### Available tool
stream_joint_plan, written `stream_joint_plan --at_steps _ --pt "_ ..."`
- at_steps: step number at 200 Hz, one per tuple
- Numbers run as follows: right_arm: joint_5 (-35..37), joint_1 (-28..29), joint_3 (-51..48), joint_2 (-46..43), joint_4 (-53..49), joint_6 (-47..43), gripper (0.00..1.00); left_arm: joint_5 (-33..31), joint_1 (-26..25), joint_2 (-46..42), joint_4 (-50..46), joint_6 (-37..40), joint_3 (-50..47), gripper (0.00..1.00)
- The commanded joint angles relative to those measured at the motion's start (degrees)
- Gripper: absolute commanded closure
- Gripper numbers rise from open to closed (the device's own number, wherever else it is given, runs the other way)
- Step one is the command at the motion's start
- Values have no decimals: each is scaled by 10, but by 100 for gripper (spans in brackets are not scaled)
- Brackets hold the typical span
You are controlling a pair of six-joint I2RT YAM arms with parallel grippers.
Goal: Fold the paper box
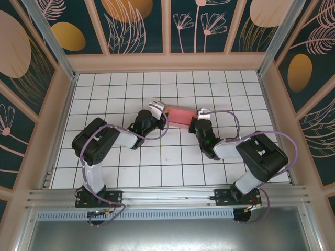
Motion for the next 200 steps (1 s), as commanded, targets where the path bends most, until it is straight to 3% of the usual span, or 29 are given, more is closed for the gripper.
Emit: stream_joint_plan --at_steps 1,45,119,162,200 --pt "18 3 2 -12 20 -3 85 -18 -1 10 2 5 12 100" --pt "6 3 -9 -31 29 0 69 -28 -1 9 -25 14 23 100" --pt "-92 0 -62 -109 45 -57 19 -32 -2 10 -53 15 40 100" --pt "-118 0 -71 -197 -14 -71 10 -36 -2 10 -59 19 43 100" --pt "-118 -5 -52 -277 -66 -87 9 -36 -2 12 -59 19 42 100"
